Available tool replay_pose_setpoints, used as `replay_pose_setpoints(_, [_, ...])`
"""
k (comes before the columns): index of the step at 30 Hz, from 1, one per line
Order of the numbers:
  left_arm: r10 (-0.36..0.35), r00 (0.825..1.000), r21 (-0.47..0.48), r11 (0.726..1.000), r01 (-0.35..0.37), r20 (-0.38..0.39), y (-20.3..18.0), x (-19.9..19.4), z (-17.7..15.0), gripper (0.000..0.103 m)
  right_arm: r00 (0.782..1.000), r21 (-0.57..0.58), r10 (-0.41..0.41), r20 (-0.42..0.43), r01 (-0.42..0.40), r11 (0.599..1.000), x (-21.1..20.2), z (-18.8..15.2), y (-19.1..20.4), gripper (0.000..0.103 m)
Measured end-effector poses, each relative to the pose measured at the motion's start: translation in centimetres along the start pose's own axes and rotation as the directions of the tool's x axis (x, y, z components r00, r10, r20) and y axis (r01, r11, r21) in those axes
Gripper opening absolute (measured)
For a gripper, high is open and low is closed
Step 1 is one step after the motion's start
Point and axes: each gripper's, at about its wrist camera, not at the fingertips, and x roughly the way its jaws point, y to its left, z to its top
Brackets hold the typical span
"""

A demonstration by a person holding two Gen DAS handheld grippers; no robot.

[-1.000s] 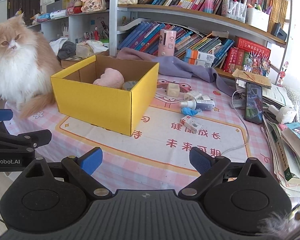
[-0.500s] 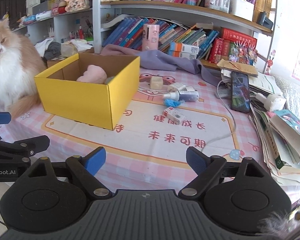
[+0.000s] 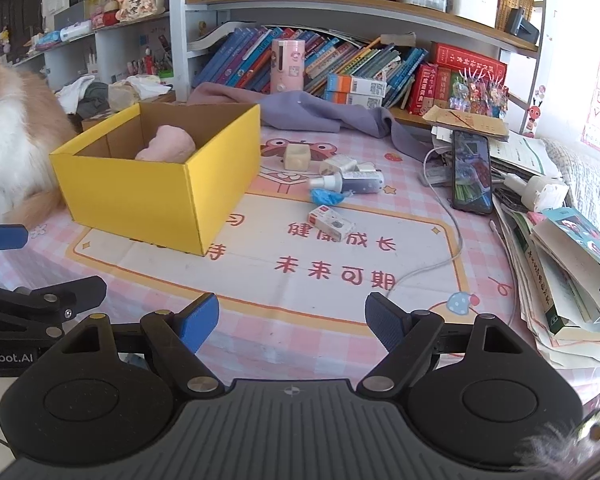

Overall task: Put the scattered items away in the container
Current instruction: 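Move both tools toward the white lotion bottle and small items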

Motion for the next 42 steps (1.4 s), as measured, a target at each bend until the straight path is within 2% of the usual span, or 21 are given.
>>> replay_pose_setpoints(7, [-0.05, 0.999, 0.062, 0.997, 0.049, 0.015, -2.5, 1.2, 1.2, 0.097, 1.0, 0.032, -0.023, 0.007, 0.023, 0.999, 0.7, 0.6, -2.5, 0.08])
replay_pose_setpoints(11, [-0.08, 0.997, 0.088, 0.993, 0.078, 0.017, -4.0, 2.3, 1.9, 0.096, 0.999, 0.039, -0.032, -0.001, 0.032, 0.999, 1.6, 1.2, -4.0, 0.075])
replay_pose_setpoints(22, [-0.143, 0.99, 0.111, 0.983, 0.144, -0.013, -8.4, 7.0, 4.8, 0.096, 0.998, 0.031, -0.033, -0.045, 0.034, 0.999, 5.2, 3.2, -9.2, 0.074])
replay_pose_setpoints(30, [-0.126, 0.992, 0.118, 0.985, 0.128, -0.019, -11.4, 10.7, 8.0, 0.096, 0.999, 0.039, 0.0, -0.034, 0.001, 0.999, 8.4, 6.2, -13.9, 0.074])
replay_pose_setpoints(35, [-0.091, 0.996, 0.102, 0.99, 0.093, -0.025, -12.7, 13.0, 9.7, 0.095, 0.999, 0.026, 0.045, -0.03, -0.044, 0.999, 10.5, 7.9, -16.0, 0.074])
replay_pose_setpoints(42, [-0.036, 0.995, 0.061, 0.997, 0.042, -0.09, -13.4, 16.8, 10.8, 0.094, 0.994, 0.04, 0.098, -0.037, -0.096, 0.995, 13.2, 9.3, -18.3, 0.074])
